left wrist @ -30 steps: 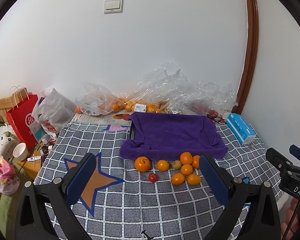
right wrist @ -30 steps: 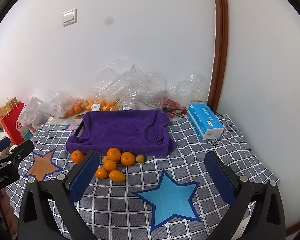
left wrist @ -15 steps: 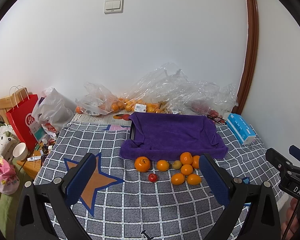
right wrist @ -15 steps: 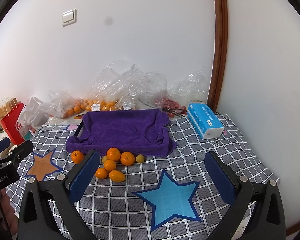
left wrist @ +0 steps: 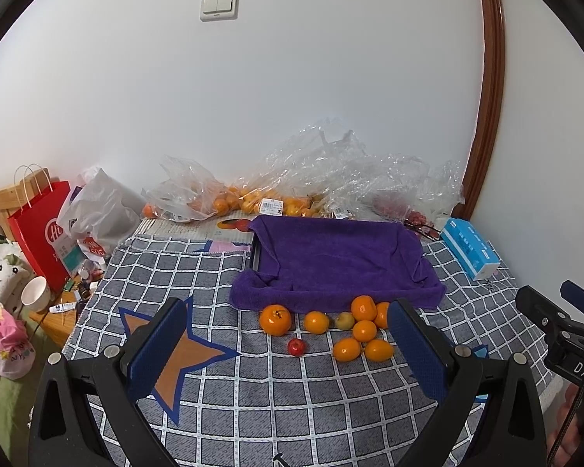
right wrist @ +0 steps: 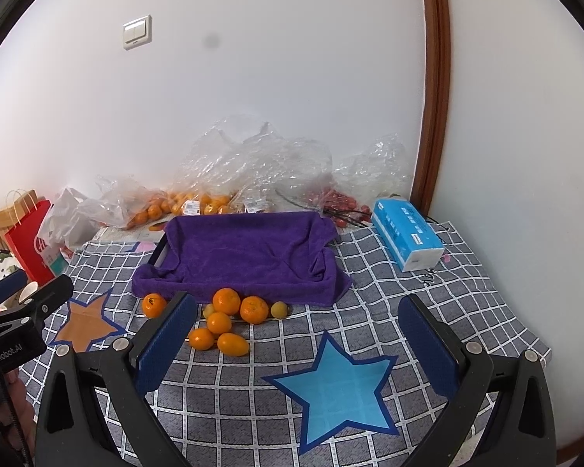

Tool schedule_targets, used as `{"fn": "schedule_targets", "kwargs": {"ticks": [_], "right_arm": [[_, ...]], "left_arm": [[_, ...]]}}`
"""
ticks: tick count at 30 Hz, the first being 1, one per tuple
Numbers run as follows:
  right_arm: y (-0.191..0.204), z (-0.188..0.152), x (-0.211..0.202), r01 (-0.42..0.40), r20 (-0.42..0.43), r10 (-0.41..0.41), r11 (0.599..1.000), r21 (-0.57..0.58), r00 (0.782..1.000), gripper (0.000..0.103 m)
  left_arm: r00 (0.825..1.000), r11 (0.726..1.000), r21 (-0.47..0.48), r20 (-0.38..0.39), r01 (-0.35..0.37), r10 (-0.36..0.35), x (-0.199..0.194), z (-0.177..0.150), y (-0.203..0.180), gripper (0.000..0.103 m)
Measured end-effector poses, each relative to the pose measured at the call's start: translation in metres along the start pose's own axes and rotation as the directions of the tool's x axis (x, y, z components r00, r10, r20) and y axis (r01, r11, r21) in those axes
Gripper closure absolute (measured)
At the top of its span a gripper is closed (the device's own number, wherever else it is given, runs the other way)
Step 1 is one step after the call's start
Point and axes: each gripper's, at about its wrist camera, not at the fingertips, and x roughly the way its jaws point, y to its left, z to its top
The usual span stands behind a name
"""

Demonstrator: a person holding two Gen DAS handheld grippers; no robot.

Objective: Organize fruits
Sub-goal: 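Close the left tool on the large orange while the right tool closes on the small yellow fruit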

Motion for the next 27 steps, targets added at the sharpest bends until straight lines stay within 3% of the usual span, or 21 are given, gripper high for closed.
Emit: {"fn": "schedule_targets", "kwargs": {"ticks": [6, 13, 19, 21, 27], "right_arm": [[-0.004, -0.002, 0.022, -0.012, -0.027, 0.012, 1.000, -0.008, 1.000, 0.001], [-0.009, -0.017, 0.076, -0.017, -0.122, 0.016, 1.000, -0.002, 0.992, 0.004], [-0.010, -0.033, 0.132, -0.024, -0.223, 0.024, 1.000, 0.003, 0.975, 0.019], [-0.008, -0.037, 0.149, -0.033, -0.242, 0.030, 0.999, -0.008, 0.970, 0.029], [-0.005, -0.042, 0.190, -0.059, -0.295, 0.054, 0.998, -0.007, 0.954, 0.043]], "left_arm": [[1.000, 1.000, -0.003, -0.027, 0.003, -0.003, 0.021, -0.003, 0.004, 0.000], [0.995, 1.000, 0.002, -0.103, -0.015, 0.015, 0.067, -0.012, 0.012, 0.000], [0.980, 0.999, 0.001, -0.197, -0.033, 0.033, 0.111, -0.024, 0.025, 0.000], [0.976, 0.999, -0.006, -0.214, -0.038, 0.036, 0.122, -0.026, 0.031, 0.000], [0.966, 0.998, -0.014, -0.255, -0.055, 0.050, 0.148, -0.036, 0.048, 0.000]]}}
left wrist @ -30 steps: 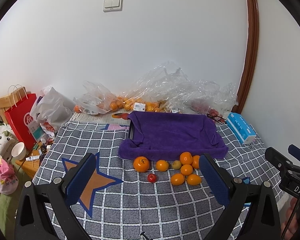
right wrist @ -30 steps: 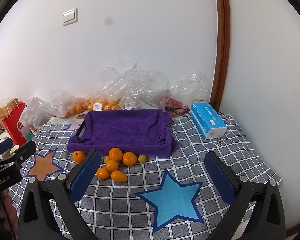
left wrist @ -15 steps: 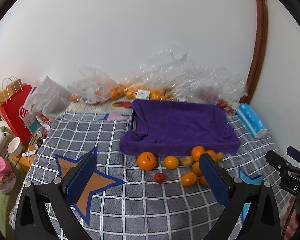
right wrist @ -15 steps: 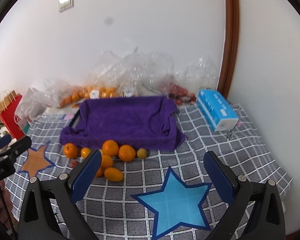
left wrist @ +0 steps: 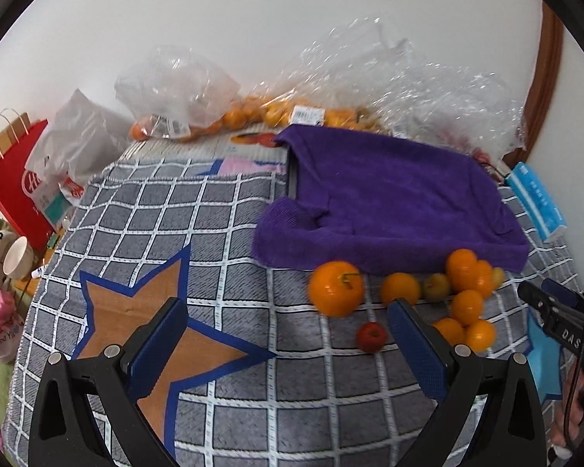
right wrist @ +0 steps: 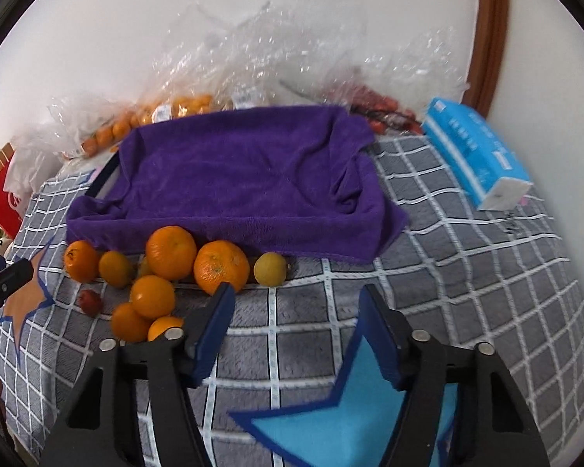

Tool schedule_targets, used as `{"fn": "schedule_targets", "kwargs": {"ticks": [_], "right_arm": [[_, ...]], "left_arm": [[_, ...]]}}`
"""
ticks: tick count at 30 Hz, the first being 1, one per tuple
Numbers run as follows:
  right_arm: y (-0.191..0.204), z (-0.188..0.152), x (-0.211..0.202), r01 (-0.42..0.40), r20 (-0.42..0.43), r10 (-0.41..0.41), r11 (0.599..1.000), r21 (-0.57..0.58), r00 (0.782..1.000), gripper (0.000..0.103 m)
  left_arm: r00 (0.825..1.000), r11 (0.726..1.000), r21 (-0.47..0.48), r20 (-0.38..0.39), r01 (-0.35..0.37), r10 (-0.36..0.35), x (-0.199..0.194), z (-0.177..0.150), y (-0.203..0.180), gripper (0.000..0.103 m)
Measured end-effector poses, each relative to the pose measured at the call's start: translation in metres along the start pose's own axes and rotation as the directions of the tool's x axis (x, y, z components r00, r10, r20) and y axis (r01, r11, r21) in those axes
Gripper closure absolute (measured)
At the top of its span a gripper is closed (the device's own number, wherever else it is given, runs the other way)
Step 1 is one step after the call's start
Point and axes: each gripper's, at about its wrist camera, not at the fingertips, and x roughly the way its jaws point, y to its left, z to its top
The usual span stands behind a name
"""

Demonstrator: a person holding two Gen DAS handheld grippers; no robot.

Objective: Organize fruits
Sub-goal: 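Close the left tool on the large orange while the right tool closes on the small yellow fruit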

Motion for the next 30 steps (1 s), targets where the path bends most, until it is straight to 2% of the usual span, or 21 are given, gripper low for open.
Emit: {"fn": "schedule_targets", "kwargs": {"ticks": [9, 14, 19, 20, 21, 23, 26, 30], "right_arm": [[0.007, 0.006, 0.038, -0.034, -0.052, 0.032, 0.999, -0.030, 0.998, 0.057], [0.003, 0.009, 0.043, -0.074, -0.037, 0.073, 0.997, -0.026, 0.997, 0.062], [0.003, 0.011, 0.044, -0.086, -0.026, 0.085, 0.995, -0.046, 0.996, 0.061], [0.001, 0.012, 0.045, -0.096, -0.025, 0.095, 0.994, -0.047, 0.995, 0.063], [0.001, 0.012, 0.046, -0.111, -0.026, 0.110, 0.993, -0.050, 0.994, 0.069], [0.001, 0.013, 0.043, -0.148, -0.033, 0.146, 0.987, -0.063, 0.989, 0.078], [-0.001, 0.012, 0.038, -0.095, -0.025, 0.093, 0.991, -0.089, 0.995, 0.078], [-0.013, 0.009, 0.035, -0.091, -0.039, 0.089, 0.994, -0.067, 0.995, 0.078]], "left_arm": [[0.999, 1.000, -0.015, -0.044, 0.006, -0.006, 0.023, -0.002, 0.012, 0.000], [0.998, 1.000, -0.010, -0.049, 0.029, -0.030, 0.029, 0.002, 0.007, 0.000], [0.996, 0.997, 0.007, -0.058, 0.075, -0.075, 0.035, 0.006, -0.002, 0.000], [0.995, 0.997, 0.008, -0.061, 0.080, -0.080, 0.037, 0.007, -0.003, 0.000], [0.994, 0.996, 0.009, -0.065, 0.084, -0.083, 0.039, 0.008, -0.005, 0.001], [0.993, 0.996, 0.009, -0.077, 0.088, -0.088, 0.046, 0.010, -0.008, 0.004], [0.991, 0.996, 0.014, -0.099, 0.088, -0.086, 0.056, 0.012, -0.011, 0.010], [0.987, 0.995, 0.022, -0.131, 0.100, -0.097, 0.068, 0.012, -0.016, 0.023]]}}
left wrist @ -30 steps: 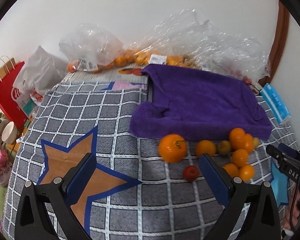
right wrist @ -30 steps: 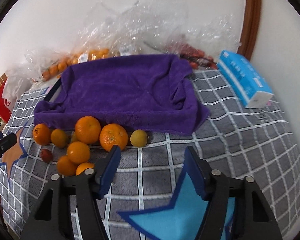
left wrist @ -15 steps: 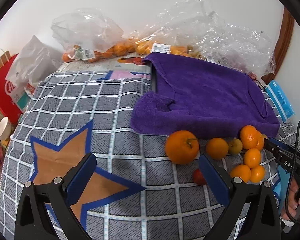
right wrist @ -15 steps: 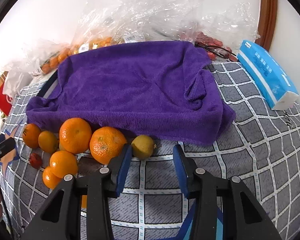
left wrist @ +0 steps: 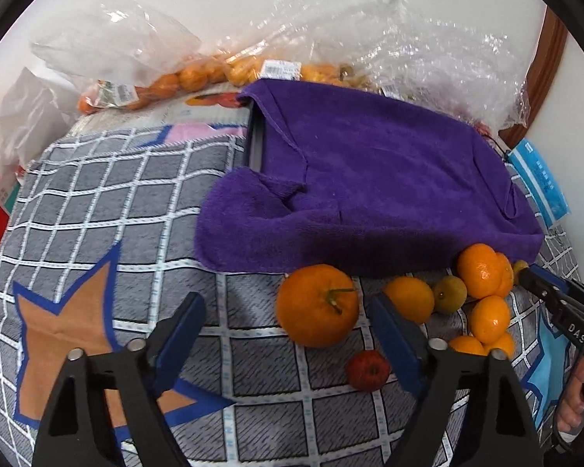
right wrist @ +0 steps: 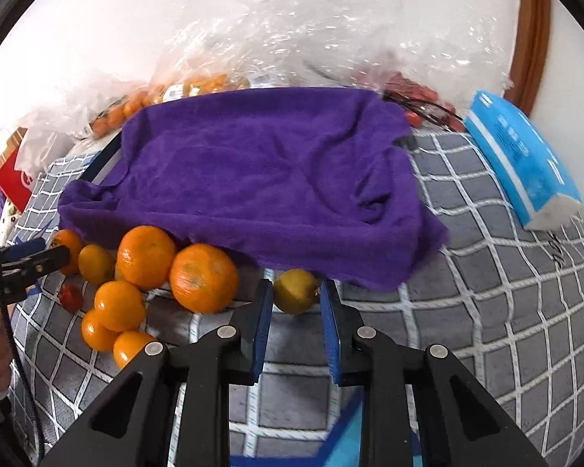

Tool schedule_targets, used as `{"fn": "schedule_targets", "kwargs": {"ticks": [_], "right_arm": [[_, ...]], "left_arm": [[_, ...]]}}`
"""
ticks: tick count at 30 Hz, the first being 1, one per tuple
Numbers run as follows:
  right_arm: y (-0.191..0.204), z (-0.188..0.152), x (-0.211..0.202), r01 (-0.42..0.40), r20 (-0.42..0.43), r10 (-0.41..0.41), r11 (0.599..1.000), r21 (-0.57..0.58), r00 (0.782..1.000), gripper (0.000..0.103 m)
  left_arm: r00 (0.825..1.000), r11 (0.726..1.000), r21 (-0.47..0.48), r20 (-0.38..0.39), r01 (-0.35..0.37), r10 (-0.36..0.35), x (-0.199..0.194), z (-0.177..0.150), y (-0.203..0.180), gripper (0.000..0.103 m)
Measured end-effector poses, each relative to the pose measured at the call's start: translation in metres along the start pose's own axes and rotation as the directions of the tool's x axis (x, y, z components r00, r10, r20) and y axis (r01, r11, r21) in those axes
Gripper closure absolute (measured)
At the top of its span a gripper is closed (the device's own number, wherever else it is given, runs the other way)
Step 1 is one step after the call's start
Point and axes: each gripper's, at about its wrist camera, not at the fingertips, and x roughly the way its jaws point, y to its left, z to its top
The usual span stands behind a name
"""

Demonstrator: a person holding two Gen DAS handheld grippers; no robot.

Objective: Organize fruits
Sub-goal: 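Close the left tool on the large orange while the right tool closes on the small yellow fruit, then lift the orange with the left tool while the right tool lifts the yellow fruit over the towel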

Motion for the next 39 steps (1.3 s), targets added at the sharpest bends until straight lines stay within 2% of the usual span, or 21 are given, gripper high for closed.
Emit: {"fn": "schedule_targets", "kwargs": {"ticks": [4, 7, 9, 11, 23, 32, 39], "right_arm": [[0.002, -0.001, 0.005, 0.005, -0.007, -0.005, 1.000, -0.012, 1.000, 0.075], [0.005, 0.000, 0.014, 0.006, -0.023, -0.007, 1.000, -0.012, 1.000, 0.073], [0.005, -0.001, 0.017, 0.015, -0.023, -0.015, 1.000, -0.014, 1.000, 0.079], [0.007, -0.001, 0.016, 0.025, -0.016, -0.025, 0.999, -0.020, 1.000, 0.079], [-0.005, 0.002, -0.030, 0.079, 0.053, -0.082, 0.995, 0.057, 0.995, 0.079], [-0.013, 0.006, -0.085, 0.114, 0.131, -0.128, 0.987, 0.111, 0.983, 0.079], [-0.006, 0.012, -0.116, 0.108, 0.188, -0.128, 0.987, 0.116, 0.974, 0.079]], "left_arm": [[1.000, 1.000, -0.002, -0.017, 0.020, -0.020, 0.006, -0.001, -0.003, 0.027], [0.999, 1.000, 0.006, -0.031, 0.018, -0.018, 0.010, 0.000, -0.005, 0.040], [1.000, 1.000, 0.012, -0.024, 0.017, -0.017, 0.010, -0.001, -0.005, 0.054], [0.998, 0.998, 0.014, -0.028, 0.054, -0.053, 0.009, -0.001, -0.005, 0.062], [0.997, 0.998, -0.012, -0.025, 0.069, -0.069, -0.013, -0.004, 0.000, 0.062], [0.996, 0.996, -0.013, 0.039, 0.085, -0.085, -0.056, -0.002, -0.004, 0.063], [0.992, 0.995, 0.009, 0.081, 0.097, -0.097, -0.081, 0.006, -0.013, 0.063]]}}
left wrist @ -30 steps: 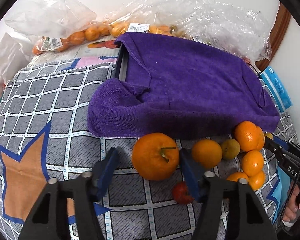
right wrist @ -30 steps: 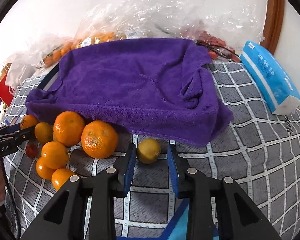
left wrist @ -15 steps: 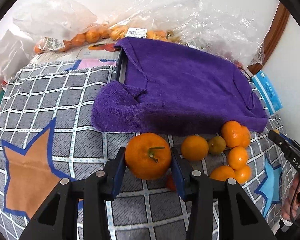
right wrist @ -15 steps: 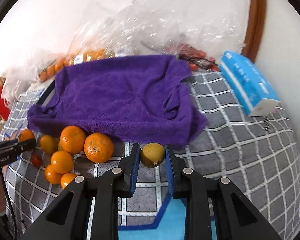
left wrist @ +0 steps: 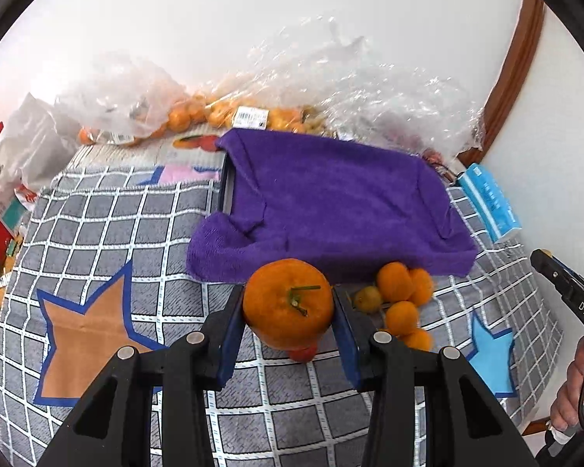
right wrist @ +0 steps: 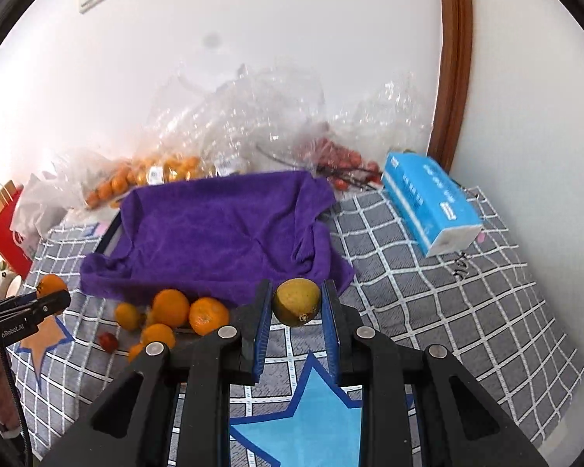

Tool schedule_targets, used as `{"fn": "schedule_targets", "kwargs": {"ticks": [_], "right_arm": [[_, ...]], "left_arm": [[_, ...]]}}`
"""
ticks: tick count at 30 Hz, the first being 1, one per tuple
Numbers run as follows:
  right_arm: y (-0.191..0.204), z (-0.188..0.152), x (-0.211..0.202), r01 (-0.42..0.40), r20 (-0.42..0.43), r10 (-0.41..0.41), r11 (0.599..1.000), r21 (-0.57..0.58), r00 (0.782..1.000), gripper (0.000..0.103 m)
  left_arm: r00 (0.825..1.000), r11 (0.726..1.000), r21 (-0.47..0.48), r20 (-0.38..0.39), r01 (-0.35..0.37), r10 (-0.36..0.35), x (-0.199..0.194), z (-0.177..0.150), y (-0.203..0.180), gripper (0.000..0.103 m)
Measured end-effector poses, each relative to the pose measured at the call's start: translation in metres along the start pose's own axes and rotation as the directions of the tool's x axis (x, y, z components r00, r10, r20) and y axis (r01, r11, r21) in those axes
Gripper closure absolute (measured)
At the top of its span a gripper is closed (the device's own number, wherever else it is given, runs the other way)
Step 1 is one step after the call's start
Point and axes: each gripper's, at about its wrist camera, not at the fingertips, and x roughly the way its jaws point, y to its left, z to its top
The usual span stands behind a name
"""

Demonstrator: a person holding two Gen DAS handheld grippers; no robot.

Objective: Organize fruits
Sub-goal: 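Lift the orange with the left tool while the right tool lifts the yellow fruit over the towel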

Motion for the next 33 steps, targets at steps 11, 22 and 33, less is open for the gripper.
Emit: {"fn": "schedule_targets", "kwargs": {"ticks": [11, 22, 33], "right_arm": [[0.027, 0.016, -0.013, -0.038, 0.033, 0.038, 0.999, -0.017, 0.999, 0.079], [0.050, 0.042, -0.001, -0.051, 0.043, 0.053, 0.998, -0.047, 0.998, 0.079], [0.051, 0.064, 0.015, -0.052, 0.048, 0.054, 0.997, -0.051, 0.997, 0.079]], "left_arm": [[0.999, 1.000, 0.000, 0.037, 0.030, -0.030, -0.023, 0.014, -0.008, 0.063], [0.997, 0.999, -0.002, 0.064, 0.033, -0.033, -0.023, 0.040, -0.005, 0.062], [0.996, 0.999, 0.013, 0.079, 0.039, -0.039, -0.014, 0.067, -0.007, 0.063]]}}
